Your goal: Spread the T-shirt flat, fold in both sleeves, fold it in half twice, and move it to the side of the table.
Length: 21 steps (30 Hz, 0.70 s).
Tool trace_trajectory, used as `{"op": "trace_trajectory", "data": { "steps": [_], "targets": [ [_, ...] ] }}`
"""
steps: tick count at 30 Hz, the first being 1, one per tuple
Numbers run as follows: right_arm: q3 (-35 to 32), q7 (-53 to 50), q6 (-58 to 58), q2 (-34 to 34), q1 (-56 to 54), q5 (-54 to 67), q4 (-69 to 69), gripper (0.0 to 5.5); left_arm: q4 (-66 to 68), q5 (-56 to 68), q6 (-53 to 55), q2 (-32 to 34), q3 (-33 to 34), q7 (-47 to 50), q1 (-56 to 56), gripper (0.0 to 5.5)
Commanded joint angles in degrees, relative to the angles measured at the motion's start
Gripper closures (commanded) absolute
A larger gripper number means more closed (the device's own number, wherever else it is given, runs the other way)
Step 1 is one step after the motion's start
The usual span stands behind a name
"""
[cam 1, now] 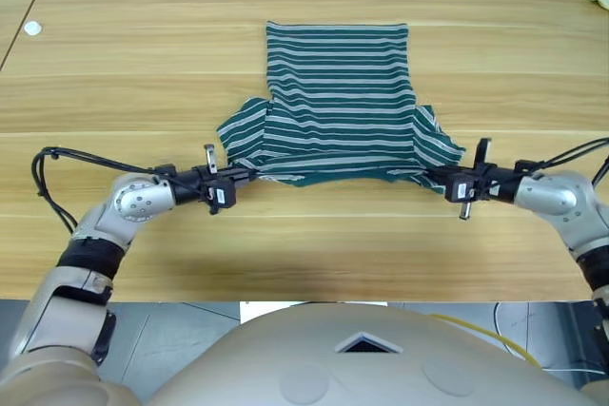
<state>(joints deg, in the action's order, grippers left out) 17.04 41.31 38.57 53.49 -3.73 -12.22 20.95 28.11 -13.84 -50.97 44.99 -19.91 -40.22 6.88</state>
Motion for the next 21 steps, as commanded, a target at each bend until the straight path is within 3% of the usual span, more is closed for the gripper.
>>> {"op": "trace_trajectory", "data": {
  "steps": [1, 8, 13, 21],
  "targets": [
    [-1.52, 2.96, -0.13, 2.13, 2.85, 2.58, -1.33, 4.94, 0.14, 0.76, 1.84, 3.82, -1.16, -4.53, -4.38, 5.5],
    [-2.01, 6.67, 0.54, 3.65, 6.65, 4.94, -2.87, 3.88, -2.37, 3.11, 2.46, 5.78, -0.96, -6.76, -7.45, 5.5],
    [-2.76, 11.78, 2.57, 6.02, 12.24, 13.35, -8.71, 3.17, -5.84, 9.27, 2.87, 7.05, -1.19, -10.58, -10.05, 5.5],
    [-6.47, 18.77, 3.32, 7.29, 17.68, 28.55, -18.61, 2.01, -14.05, 30.88, 5.77, 7.6, 1.26, -22.18, -12.75, 4.33]
  ]
}}
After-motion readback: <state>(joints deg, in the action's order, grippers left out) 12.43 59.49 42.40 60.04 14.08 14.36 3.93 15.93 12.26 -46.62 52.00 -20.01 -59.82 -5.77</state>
